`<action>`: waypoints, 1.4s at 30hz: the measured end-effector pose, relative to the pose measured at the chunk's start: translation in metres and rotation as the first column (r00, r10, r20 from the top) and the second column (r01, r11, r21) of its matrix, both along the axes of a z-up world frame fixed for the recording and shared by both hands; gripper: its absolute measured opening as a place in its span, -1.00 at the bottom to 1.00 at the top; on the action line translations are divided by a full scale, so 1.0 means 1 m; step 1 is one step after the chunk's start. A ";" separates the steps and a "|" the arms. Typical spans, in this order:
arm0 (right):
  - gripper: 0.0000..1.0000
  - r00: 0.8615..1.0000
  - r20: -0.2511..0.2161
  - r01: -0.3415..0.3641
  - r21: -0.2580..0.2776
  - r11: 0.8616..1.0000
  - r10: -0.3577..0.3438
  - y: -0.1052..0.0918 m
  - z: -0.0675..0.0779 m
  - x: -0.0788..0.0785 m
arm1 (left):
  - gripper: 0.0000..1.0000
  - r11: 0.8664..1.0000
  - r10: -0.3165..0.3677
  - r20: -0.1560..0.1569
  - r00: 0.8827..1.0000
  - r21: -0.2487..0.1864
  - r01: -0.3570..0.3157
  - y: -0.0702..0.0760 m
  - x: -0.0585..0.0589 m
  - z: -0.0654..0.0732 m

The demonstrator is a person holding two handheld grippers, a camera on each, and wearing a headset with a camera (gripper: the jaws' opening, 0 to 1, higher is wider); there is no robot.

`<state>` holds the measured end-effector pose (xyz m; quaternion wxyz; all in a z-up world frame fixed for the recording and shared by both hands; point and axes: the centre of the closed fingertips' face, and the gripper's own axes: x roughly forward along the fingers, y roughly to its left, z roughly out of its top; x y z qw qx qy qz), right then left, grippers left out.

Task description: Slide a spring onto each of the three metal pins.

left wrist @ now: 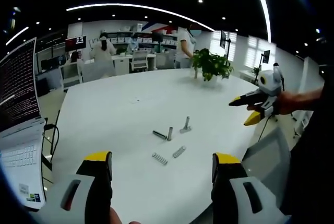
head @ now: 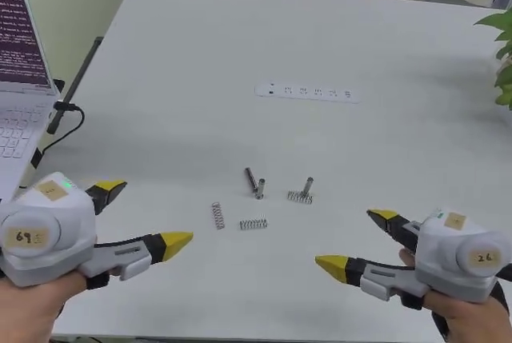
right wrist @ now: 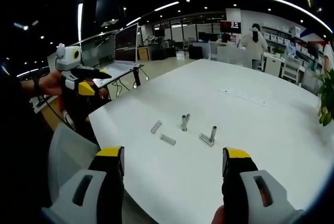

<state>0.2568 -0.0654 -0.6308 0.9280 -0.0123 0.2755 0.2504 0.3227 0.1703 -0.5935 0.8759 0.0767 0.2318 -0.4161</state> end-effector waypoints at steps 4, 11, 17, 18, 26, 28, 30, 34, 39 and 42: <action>0.53 1.000 0.012 -0.008 0.006 1.000 0.008 0.001 0.003 0.003 | 0.52 0.999 -0.034 0.005 0.999 0.009 0.034 -0.003 0.000 -0.001; 0.52 1.000 0.004 -0.026 0.002 1.000 0.026 0.004 0.002 0.003 | 0.52 0.998 -0.065 0.006 0.998 0.024 0.065 -0.005 0.002 -0.005; 0.52 1.000 -0.010 -0.028 0.005 1.000 0.028 0.005 -0.001 0.002 | 0.51 0.998 -0.066 -0.002 0.998 0.020 0.066 -0.004 0.003 -0.007; 0.51 1.000 -0.012 -0.027 0.004 1.000 0.027 0.005 -0.001 0.002 | 0.51 0.998 -0.066 -0.003 0.998 0.020 0.066 -0.004 0.002 -0.007; 0.49 0.999 -0.043 -0.025 -0.001 1.000 0.024 0.004 -0.006 0.001 | 0.49 0.997 -0.074 -0.019 0.997 0.015 0.075 -0.006 0.005 -0.012; 0.48 0.999 -0.045 -0.024 -0.002 1.000 0.024 0.004 -0.006 0.001 | 0.48 0.997 -0.073 -0.023 0.997 0.015 0.074 -0.006 0.007 -0.013; 0.48 0.999 -0.045 -0.021 -0.002 1.000 0.021 0.003 -0.006 0.001 | 0.47 0.997 -0.072 -0.028 0.997 0.013 0.073 -0.008 0.010 -0.014; 0.46 0.999 -0.052 -0.016 0.001 1.000 0.016 0.003 -0.006 0.000 | 0.45 0.998 -0.067 -0.040 0.997 0.004 0.067 -0.011 0.016 -0.016; 0.44 0.998 -0.056 -0.006 0.006 1.000 0.006 0.001 -0.006 -0.001 | 0.42 0.998 -0.067 -0.051 0.996 0.000 0.067 -0.018 0.025 -0.021; 0.44 0.998 -0.056 0.004 0.007 1.000 -0.003 -0.002 -0.006 -0.002 | 0.41 0.998 -0.067 -0.055 0.996 -0.006 0.067 -0.024 0.032 -0.023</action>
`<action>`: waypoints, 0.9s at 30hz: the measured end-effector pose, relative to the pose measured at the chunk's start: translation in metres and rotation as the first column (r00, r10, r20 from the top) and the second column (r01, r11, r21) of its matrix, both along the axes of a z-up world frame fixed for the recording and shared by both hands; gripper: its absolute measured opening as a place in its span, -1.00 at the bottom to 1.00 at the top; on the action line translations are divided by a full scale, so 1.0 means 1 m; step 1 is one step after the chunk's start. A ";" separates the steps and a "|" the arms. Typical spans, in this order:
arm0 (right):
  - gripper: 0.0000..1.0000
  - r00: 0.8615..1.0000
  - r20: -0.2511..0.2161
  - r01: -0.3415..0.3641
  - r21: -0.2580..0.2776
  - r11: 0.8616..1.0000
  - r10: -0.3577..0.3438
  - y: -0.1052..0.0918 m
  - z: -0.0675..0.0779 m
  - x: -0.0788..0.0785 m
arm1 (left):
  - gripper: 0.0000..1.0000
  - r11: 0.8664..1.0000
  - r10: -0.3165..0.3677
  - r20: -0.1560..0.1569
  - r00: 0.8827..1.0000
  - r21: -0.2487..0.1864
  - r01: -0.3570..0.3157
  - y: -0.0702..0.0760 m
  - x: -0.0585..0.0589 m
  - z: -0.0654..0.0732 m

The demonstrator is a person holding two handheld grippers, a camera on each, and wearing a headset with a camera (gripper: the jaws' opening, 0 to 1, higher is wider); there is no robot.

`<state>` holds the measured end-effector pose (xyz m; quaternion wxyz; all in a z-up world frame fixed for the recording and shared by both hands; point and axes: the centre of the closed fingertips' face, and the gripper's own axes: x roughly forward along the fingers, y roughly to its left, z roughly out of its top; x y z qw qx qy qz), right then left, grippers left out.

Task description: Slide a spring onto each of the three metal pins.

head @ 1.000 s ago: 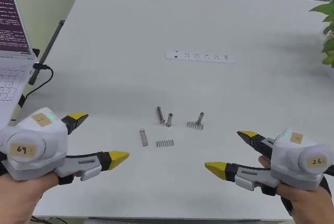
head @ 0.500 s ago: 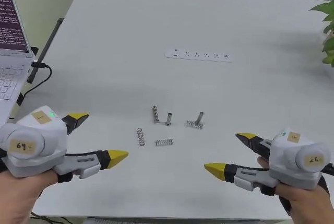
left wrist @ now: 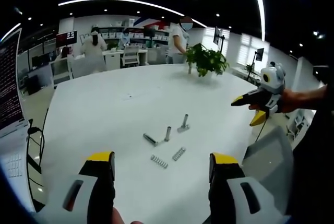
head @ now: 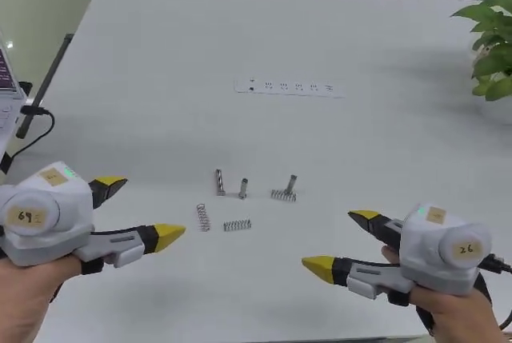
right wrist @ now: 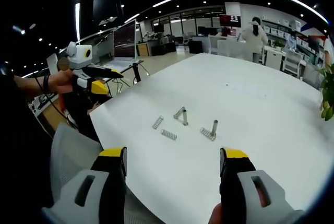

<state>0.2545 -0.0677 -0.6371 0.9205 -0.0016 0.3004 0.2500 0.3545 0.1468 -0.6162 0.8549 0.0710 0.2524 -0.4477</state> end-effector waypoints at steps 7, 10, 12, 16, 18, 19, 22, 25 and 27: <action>0.43 1.000 0.000 0.025 0.012 1.000 -0.025 -0.008 0.000 -0.002 | 0.37 1.000 -0.002 -0.005 1.000 -0.007 0.002 -0.014 0.014 -0.004; 0.42 1.000 -0.003 0.031 0.013 0.999 -0.031 -0.011 -0.002 -0.003 | 0.36 1.000 0.000 -0.007 1.000 -0.014 0.000 -0.019 0.020 -0.005; 0.42 0.999 -0.005 0.033 0.016 0.999 -0.033 -0.012 -0.002 -0.003 | 0.35 1.000 0.002 -0.010 1.000 -0.018 -0.003 -0.022 0.024 -0.006; 0.42 0.999 -0.007 0.036 0.017 0.999 -0.036 -0.012 -0.003 -0.003 | 0.33 1.000 0.006 -0.013 1.000 -0.023 -0.006 -0.028 0.030 -0.008; 0.42 0.999 -0.007 0.039 0.022 0.999 -0.039 -0.012 -0.003 -0.002 | 0.33 1.000 0.008 -0.014 1.000 -0.023 -0.008 -0.030 0.033 -0.009; 0.41 0.999 -0.008 0.039 0.022 0.999 -0.038 -0.011 -0.003 -0.002 | 0.32 1.000 0.010 -0.015 1.000 -0.026 -0.010 -0.031 0.036 -0.009; 0.41 0.999 -0.009 0.039 0.024 0.999 -0.039 -0.011 -0.003 -0.001 | 0.30 0.999 0.019 -0.020 1.000 -0.037 -0.020 -0.035 0.043 -0.011; 0.41 0.999 -0.010 0.039 0.024 0.999 -0.039 -0.010 -0.003 -0.001 | 0.28 0.999 0.024 -0.026 0.999 -0.038 -0.025 -0.039 0.049 -0.015; 0.40 0.999 -0.012 0.039 0.024 0.999 -0.039 -0.010 -0.004 -0.001 | 0.27 0.999 0.025 -0.027 0.999 -0.035 -0.026 -0.041 0.053 -0.017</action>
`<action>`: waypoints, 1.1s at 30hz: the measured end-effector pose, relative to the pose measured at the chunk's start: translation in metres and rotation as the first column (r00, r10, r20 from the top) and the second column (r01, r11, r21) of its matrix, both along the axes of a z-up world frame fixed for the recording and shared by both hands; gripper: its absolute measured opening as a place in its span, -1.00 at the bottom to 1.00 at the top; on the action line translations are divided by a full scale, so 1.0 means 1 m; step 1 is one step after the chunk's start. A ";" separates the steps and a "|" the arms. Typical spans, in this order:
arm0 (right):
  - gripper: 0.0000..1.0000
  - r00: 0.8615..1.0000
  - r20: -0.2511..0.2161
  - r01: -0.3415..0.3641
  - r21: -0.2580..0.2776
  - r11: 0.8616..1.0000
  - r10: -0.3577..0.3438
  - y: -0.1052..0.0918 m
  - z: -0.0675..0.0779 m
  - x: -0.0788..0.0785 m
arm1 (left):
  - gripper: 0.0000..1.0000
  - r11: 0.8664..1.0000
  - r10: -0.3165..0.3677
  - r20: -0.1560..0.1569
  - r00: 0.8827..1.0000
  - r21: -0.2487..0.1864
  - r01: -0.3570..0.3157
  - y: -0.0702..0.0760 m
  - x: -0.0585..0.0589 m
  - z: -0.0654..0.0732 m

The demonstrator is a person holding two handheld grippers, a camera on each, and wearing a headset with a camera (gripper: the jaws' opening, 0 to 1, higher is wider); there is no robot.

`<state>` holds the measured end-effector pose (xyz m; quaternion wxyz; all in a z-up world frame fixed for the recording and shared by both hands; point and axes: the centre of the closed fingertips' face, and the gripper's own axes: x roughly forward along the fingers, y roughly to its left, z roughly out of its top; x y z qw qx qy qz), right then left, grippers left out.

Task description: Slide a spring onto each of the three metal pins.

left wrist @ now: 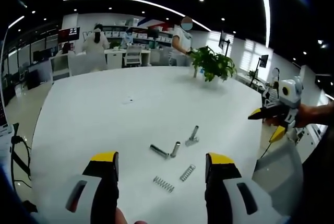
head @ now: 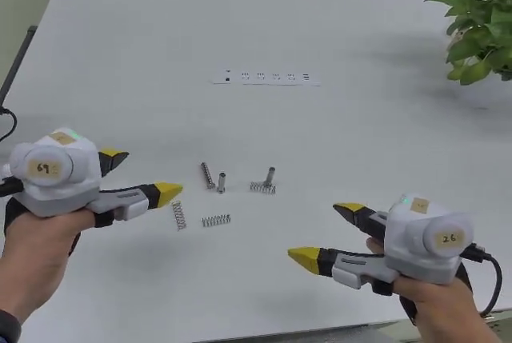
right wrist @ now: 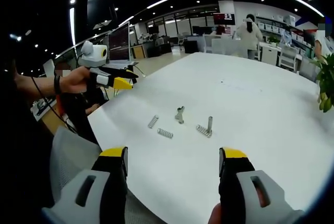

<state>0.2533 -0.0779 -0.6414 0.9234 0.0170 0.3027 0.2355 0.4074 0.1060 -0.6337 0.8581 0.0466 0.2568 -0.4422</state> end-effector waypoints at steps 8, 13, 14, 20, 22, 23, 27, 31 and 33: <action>0.39 1.000 -0.009 0.003 0.000 1.000 -0.003 -0.002 -0.002 -0.001 | 0.23 1.000 0.005 -0.022 1.000 -0.004 -0.005 -0.012 0.014 -0.012; 0.39 1.000 -0.015 0.008 0.000 1.000 -0.008 -0.004 -0.004 -0.002 | 0.21 1.000 0.004 -0.038 0.999 -0.007 -0.004 -0.020 0.023 -0.020; 0.39 1.000 -0.017 0.009 0.000 1.000 -0.009 -0.005 -0.004 -0.002 | 0.21 1.000 0.003 -0.041 0.999 -0.007 -0.004 -0.022 0.025 -0.022; 0.38 1.000 -0.023 0.009 0.002 1.000 -0.009 -0.005 -0.005 -0.002 | 0.17 1.000 0.009 -0.062 0.998 -0.012 -0.010 -0.031 0.035 -0.032; 0.38 1.000 -0.026 0.010 -0.001 1.000 -0.010 -0.006 -0.006 -0.001 | 0.16 1.000 0.012 -0.070 0.997 -0.012 -0.013 -0.033 0.038 -0.036; 0.38 1.000 -0.027 0.010 -0.001 1.000 -0.010 -0.006 -0.006 -0.001 | 0.15 1.000 0.013 -0.073 0.997 -0.012 -0.014 -0.034 0.039 -0.037; 0.37 1.000 -0.028 0.009 0.000 1.000 -0.009 -0.007 -0.006 0.000 | 0.13 1.000 0.017 -0.083 0.996 -0.014 -0.018 -0.038 0.043 -0.041; 0.37 1.000 -0.029 0.011 0.001 1.000 -0.011 -0.009 -0.006 0.000 | 0.11 1.000 0.024 -0.094 0.995 -0.017 -0.026 -0.040 0.047 -0.046; 0.37 0.999 -0.030 0.011 0.001 1.000 -0.011 -0.009 -0.007 0.001 | 0.10 0.999 0.028 -0.099 0.995 -0.016 -0.030 -0.041 0.049 -0.048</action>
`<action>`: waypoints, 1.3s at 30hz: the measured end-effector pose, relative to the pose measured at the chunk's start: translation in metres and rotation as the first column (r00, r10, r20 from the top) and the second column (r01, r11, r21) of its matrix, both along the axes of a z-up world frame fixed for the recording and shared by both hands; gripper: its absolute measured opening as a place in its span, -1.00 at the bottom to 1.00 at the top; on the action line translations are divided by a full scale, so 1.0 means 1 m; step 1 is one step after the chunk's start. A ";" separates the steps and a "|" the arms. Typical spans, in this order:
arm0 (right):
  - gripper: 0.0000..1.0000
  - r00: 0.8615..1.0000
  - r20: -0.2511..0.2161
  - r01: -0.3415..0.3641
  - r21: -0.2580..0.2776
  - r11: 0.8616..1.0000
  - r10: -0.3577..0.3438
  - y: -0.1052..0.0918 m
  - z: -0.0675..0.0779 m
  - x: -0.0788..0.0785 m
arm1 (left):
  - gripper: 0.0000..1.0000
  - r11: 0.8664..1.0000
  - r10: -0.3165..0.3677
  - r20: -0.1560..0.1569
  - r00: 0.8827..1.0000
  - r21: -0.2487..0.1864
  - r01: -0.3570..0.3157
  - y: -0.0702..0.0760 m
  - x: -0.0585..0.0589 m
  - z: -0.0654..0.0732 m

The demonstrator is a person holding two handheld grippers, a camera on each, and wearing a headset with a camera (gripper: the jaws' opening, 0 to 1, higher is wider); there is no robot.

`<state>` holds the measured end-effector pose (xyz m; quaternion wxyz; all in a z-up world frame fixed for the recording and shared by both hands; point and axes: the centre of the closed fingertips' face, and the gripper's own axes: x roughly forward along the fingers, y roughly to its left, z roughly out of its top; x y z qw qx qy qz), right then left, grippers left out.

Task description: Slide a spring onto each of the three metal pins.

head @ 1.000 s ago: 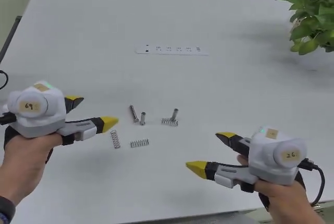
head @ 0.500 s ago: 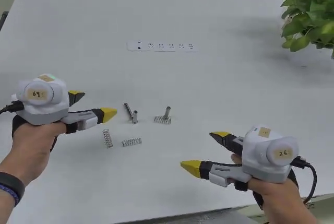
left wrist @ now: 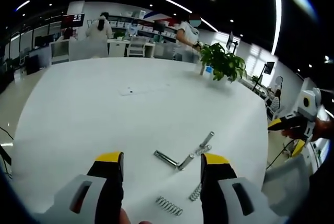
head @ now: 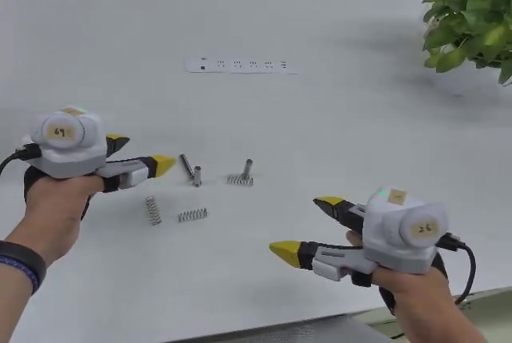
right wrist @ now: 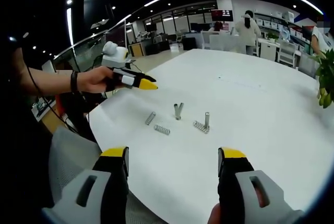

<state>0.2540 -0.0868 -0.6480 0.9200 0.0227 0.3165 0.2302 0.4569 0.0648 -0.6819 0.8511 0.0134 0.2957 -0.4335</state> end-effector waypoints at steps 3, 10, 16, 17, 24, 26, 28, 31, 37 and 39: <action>0.37 1.000 -0.002 0.000 0.001 1.000 0.000 -0.001 0.000 0.000 | 0.07 1.000 0.006 -0.010 1.000 -0.001 -0.006 -0.003 0.003 -0.004; 0.36 1.000 -0.011 0.003 0.000 1.000 -0.003 -0.003 -0.002 -0.001 | -0.07 0.999 0.038 -0.046 0.998 0.005 -0.038 -0.009 0.012 -0.019; 0.36 1.000 -0.020 0.010 0.002 1.000 -0.010 -0.007 -0.005 -0.001 | -0.18 0.999 0.050 -0.081 0.995 0.009 -0.050 -0.018 0.016 -0.033; 0.36 1.000 -0.021 0.011 0.002 1.000 -0.011 -0.007 -0.005 -0.001 | -0.19 0.999 0.053 -0.087 0.995 0.014 -0.052 -0.020 0.016 -0.036; 0.36 0.999 -0.032 0.014 0.003 1.000 -0.014 -0.010 -0.008 -0.001 | -0.29 0.996 0.071 -0.123 0.990 0.057 -0.064 -0.032 0.018 -0.059; 0.36 0.999 -0.036 0.015 0.003 1.000 -0.015 -0.010 -0.009 -0.001 | -0.30 0.995 0.078 -0.127 0.989 0.075 -0.069 -0.034 0.021 -0.066; 0.36 0.999 -0.038 0.017 0.004 1.000 -0.016 -0.010 -0.009 -0.001 | -0.30 0.994 0.080 -0.128 0.989 0.089 -0.069 -0.036 0.022 -0.071; 0.36 0.999 -0.041 0.020 0.005 1.000 -0.019 -0.012 -0.010 -0.001 | -0.30 0.993 0.087 -0.134 0.987 0.093 -0.075 -0.038 0.024 -0.074; 0.36 0.998 -0.051 0.020 0.004 1.000 -0.019 -0.013 -0.013 -0.001 | -0.28 0.990 0.107 -0.136 0.985 0.108 -0.093 -0.041 0.031 -0.080; 0.36 0.998 -0.054 0.020 0.005 1.000 -0.020 -0.014 -0.014 -0.001 | -0.27 0.989 0.108 -0.137 0.985 0.116 -0.093 -0.043 0.032 -0.083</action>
